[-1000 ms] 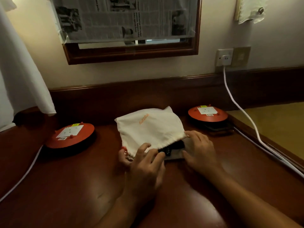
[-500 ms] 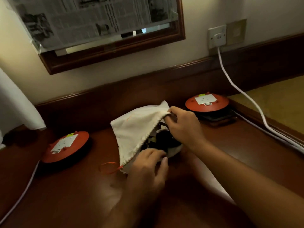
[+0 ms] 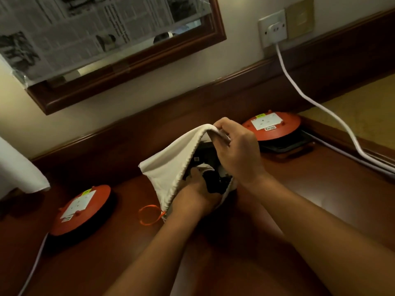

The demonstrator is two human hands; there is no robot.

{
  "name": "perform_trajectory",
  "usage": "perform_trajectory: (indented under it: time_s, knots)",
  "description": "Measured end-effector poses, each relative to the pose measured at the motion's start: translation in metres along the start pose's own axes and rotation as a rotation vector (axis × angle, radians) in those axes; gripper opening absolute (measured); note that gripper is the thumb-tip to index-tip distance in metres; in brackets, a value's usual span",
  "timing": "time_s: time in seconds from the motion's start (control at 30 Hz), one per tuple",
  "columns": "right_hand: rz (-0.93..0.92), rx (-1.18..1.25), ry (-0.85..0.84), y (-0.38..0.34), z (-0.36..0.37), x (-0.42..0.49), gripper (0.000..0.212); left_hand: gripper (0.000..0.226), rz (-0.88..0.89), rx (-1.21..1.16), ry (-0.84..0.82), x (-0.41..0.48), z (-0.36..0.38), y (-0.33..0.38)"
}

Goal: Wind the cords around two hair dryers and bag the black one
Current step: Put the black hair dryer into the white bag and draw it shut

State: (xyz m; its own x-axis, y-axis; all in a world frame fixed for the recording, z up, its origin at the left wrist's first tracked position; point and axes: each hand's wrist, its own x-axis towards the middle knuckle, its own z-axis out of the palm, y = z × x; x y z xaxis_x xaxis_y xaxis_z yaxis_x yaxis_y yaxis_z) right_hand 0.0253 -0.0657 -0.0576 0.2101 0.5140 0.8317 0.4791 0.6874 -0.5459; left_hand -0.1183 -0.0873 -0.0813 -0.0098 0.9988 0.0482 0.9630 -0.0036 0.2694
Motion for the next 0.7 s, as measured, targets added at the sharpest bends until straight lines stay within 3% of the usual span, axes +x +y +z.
perform_trajectory:
  time_s: [0.3,0.57,0.7]
  knots:
    - [0.026,-0.057,-0.001,0.007,-0.021,0.001,0.012,0.061,0.207,0.057,0.114,-0.018,-0.035,-0.015]
    - [0.003,0.027,0.004,-0.002,-0.015,-0.002,0.013,0.046,0.392,0.005,0.322,-0.036,-0.042,-0.019]
    - [-0.025,0.13,-0.094,-0.009,-0.01,-0.01,0.013,0.041,0.386,-0.003,0.454,-0.028,-0.029,-0.001]
